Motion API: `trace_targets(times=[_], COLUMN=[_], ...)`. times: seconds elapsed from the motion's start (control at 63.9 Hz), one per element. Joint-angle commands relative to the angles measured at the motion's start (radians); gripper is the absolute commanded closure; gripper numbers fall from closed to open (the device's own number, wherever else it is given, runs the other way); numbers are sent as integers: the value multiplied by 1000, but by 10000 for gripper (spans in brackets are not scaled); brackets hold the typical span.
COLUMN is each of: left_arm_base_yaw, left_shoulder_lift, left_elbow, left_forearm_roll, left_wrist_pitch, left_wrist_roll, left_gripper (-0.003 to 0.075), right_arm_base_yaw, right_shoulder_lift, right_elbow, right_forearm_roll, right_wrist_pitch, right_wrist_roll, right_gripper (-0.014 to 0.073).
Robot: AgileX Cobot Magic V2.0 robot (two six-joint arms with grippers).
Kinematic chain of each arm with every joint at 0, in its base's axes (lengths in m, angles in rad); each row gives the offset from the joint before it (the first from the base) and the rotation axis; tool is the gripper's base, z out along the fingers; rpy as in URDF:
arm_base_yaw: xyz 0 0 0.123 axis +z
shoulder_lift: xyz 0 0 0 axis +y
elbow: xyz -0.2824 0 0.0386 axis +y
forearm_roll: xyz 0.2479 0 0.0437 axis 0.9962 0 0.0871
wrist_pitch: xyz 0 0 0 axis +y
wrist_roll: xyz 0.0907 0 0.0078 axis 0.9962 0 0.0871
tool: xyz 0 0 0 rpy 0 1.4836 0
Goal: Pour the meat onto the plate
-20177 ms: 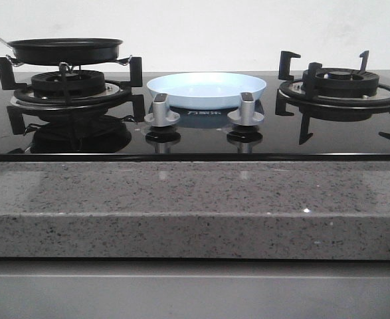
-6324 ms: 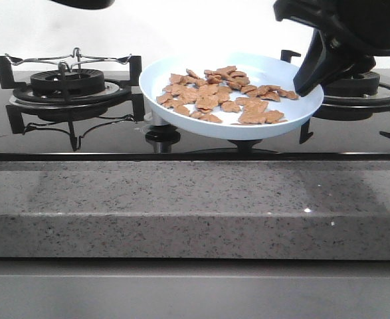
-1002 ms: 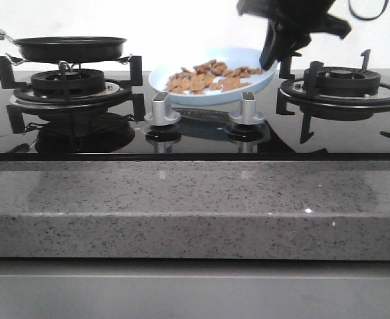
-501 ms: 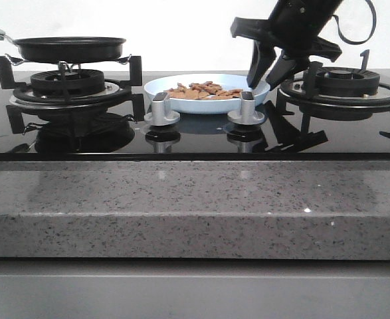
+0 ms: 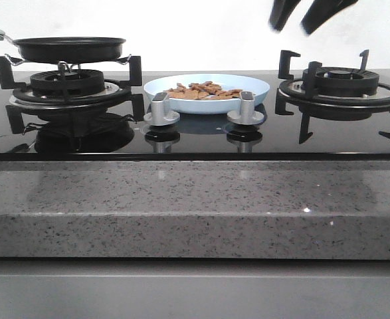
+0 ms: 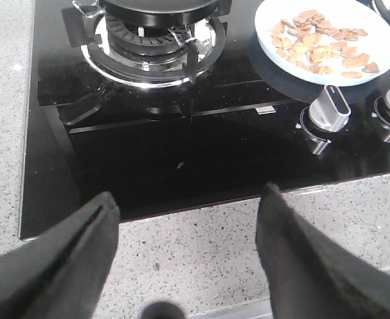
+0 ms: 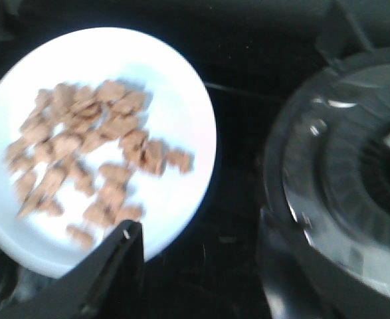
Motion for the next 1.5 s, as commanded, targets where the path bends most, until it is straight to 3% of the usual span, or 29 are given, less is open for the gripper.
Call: trace_targets(times=[0.0,0.36,0.642,0.908,1.017,1.096,1.299,1.393,1.487], left_arm_base_yaw=[-9,-9,-9,-9,-9,-9,-9,-9,-9], left_shoulder_lift=[1,1,1,1,1,1,1,1,1], left_elbow=[-25,-25,-25,-24,-24,-24,-24,-24,-24], left_forearm_roll=[-10,-10,-10,-10,-5,-4,24,44,42], left_wrist_pitch=[-75,-83,-83,-83,-83,-83,-83,-87,-84], left_wrist_roll=[-10,-10,-10,-10,-10,-10,-8,-8,-8], left_gripper=[282,282,282,287,378,483,717,741,741], right_arm_base_yaw=[-2,-2,-2,-2,-2,-2,-2,-2,-2], right_shoulder_lift=[-202,-864,-1233,-1317,-1317,-1317,-1317,-1317,-1317], right_elbow=[110,658,906,1014,1023,1023,1023,1023,1023], right_forearm_roll=[-28,-65,-93,-95,-95,-95,-95,-95,-99], right_wrist_pitch=[-97,-195,-198,-137,-122,-120,-120,-120,-120], right_wrist_roll=[-9,-9,-9,-9,-9,-9,-9,-9,-9], right_gripper=[179,179,179,179,186,246,554,664,662])
